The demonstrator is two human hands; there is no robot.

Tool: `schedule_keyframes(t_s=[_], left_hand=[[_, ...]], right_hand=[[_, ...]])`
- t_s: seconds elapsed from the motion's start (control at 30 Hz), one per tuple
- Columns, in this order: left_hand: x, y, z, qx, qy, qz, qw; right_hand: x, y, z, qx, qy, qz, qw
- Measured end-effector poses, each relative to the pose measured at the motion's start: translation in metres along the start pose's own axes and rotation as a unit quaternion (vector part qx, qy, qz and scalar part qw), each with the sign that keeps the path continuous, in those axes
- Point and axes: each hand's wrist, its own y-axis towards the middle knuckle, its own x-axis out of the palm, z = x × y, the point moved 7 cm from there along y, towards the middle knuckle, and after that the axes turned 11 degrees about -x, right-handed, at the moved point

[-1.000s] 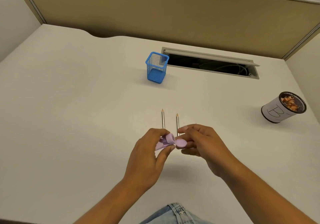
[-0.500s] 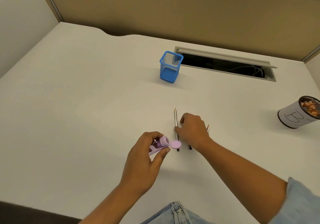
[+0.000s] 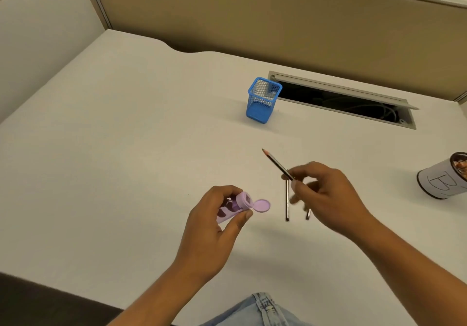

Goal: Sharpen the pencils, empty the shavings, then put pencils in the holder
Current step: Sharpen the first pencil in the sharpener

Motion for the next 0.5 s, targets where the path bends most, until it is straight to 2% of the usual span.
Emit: schedule_keyframes(t_s=[0.13,0.5], left_hand=[[-0.005,0.001,0.012,0.028,-0.005,0.006,1.000],[0.006,0.005,0.041,0.104,0.048,-0.025,0.993]], right_hand=[[-0.020,-0.034,-0.030,-0.097,-0.091,-0.035,0.990],[-0.042,-0.052,-0.054,-0.155,-0.284,-0.057,0.944]])
